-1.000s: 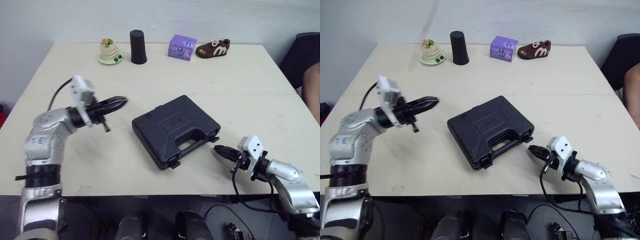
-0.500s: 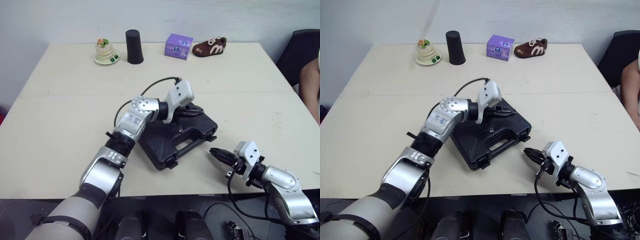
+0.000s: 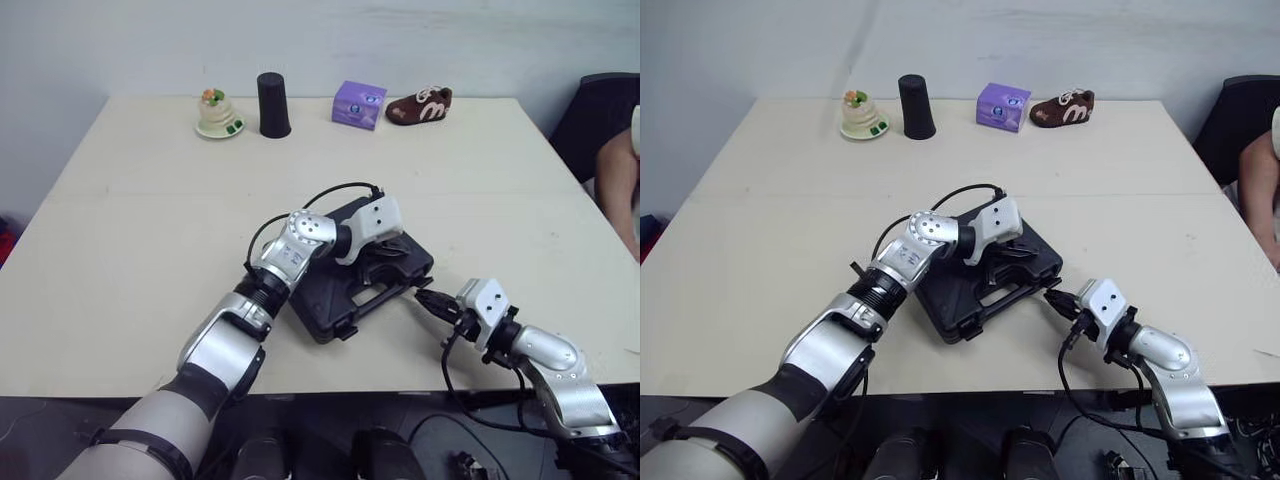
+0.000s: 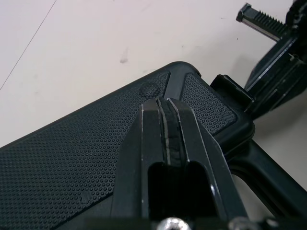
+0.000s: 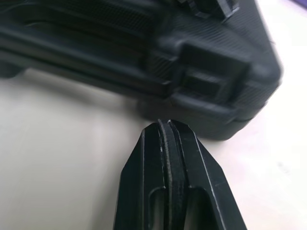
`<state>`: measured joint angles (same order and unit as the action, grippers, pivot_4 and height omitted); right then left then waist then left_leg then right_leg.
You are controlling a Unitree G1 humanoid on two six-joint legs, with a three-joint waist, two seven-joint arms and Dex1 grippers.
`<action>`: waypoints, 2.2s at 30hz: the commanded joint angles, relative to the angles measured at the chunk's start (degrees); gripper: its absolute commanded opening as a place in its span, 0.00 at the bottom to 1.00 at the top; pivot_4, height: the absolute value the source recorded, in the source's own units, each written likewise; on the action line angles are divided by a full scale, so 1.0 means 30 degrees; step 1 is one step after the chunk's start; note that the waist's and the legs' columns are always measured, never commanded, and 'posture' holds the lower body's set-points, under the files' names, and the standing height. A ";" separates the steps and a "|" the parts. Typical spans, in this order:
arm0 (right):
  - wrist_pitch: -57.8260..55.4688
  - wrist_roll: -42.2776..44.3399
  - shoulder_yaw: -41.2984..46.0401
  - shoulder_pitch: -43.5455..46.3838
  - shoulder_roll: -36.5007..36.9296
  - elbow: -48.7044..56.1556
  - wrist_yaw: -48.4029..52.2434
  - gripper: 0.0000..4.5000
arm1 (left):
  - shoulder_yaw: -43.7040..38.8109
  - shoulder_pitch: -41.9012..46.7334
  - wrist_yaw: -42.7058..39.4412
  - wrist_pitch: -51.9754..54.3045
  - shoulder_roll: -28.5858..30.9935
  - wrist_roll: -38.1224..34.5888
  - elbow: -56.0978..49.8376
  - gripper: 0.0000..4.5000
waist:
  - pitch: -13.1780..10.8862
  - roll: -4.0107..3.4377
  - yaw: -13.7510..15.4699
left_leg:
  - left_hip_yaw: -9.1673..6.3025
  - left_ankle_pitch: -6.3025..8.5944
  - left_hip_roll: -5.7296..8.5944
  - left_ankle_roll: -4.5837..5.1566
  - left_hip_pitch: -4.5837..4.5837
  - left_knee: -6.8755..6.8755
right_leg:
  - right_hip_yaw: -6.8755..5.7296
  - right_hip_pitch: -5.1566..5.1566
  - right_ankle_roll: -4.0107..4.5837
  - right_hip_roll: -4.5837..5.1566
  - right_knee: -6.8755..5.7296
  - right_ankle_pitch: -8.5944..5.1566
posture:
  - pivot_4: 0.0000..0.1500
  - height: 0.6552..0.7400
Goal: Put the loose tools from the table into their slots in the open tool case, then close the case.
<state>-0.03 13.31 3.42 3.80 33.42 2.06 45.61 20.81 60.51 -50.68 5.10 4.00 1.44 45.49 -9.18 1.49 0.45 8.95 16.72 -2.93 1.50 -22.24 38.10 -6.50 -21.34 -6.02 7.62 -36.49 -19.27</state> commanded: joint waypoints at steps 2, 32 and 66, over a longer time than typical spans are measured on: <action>-0.0124 -0.0368 0.0031 0.0419 0.0281 -0.0073 -0.0077 0.00 | 0.1808 -0.1902 -0.0547 0.1989 0.0410 0.2081 0.1798 0.01 | 0.0085 0.0020 -0.0151 | -0.0019 0.0003 -0.0003 0.0000 0.0019 0.0000 | 0.0001 0.0034 0.0006 0.0004 0.0007 -0.0004 | 1.00 1.00; -0.3320 0.0614 -0.0380 0.3184 0.0168 0.1117 0.0827 0.00 | 0.2548 -0.3910 -0.0832 0.3196 0.1028 0.2545 -0.0268 0.01 | 0.0290 -0.0118 -0.0592 | -0.0118 0.0196 -0.0207 -0.0067 0.0230 -0.0048 | 0.0002 0.0321 0.0107 -0.0036 0.0187 -0.0059 | 1.00 1.00; 0.1134 -0.0434 -0.5086 -0.0360 0.0372 0.4333 0.4884 0.00 | -0.4543 -1.2090 -0.4638 0.1999 1.0292 -0.5412 -2.0252 0.01 | -0.0317 -0.0268 -0.0646 | 0.0003 0.0000 -0.0124 -0.0150 -0.0014 -0.0237 | 0.0147 -0.0067 0.0057 -0.0047 0.0177 -0.0029 | 1.00 1.00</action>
<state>2.54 11.59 -11.46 2.38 34.62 12.89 59.87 8.99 24.74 -65.46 10.25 34.07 -13.86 -12.13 -10.13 0.69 -1.49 8.95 16.73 -3.31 1.05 -22.28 37.37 -6.06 -21.56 -5.84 7.50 -35.96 -19.36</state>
